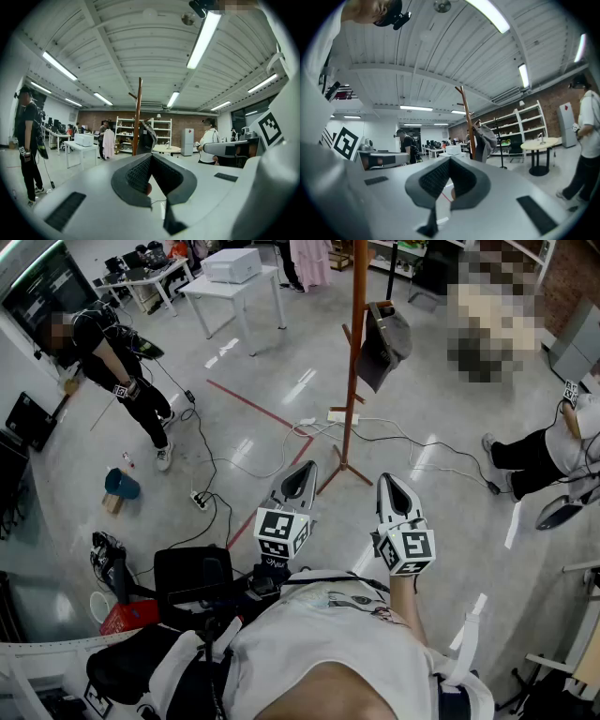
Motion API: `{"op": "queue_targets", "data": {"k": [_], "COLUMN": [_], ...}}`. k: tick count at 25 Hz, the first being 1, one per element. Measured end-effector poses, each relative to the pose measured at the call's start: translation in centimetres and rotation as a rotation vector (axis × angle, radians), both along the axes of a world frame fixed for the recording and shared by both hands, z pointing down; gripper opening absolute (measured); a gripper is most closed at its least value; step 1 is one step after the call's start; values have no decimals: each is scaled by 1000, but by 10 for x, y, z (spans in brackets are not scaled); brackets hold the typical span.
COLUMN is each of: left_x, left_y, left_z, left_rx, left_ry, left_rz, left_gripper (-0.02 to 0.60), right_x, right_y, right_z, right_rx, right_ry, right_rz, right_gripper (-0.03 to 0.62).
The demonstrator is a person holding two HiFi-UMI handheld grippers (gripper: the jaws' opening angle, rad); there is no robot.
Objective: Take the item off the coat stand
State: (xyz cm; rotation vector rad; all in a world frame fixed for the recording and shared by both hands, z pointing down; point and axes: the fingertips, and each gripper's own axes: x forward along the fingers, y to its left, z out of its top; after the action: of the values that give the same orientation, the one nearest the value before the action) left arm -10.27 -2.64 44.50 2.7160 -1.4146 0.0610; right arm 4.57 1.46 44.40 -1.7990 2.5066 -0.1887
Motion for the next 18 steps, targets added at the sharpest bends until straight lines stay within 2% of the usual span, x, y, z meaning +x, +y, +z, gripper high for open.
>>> {"op": "queue_targets", "data": {"k": [10,18], "left_x": [7,17], "left_y": [-5,-2], "left_z": [6,8], "left_rx": [-10,-17], "left_ry": [5,4], "left_rz": [-20,-37], "left_gripper": [2,2], "right_x": [8,10], "right_y": [-9,-11], "right_z": [7,7], "right_rx": [-12,-5], "right_ry": [-1,-20], "right_rz": [1,-37], "right_gripper": [3,3]}}
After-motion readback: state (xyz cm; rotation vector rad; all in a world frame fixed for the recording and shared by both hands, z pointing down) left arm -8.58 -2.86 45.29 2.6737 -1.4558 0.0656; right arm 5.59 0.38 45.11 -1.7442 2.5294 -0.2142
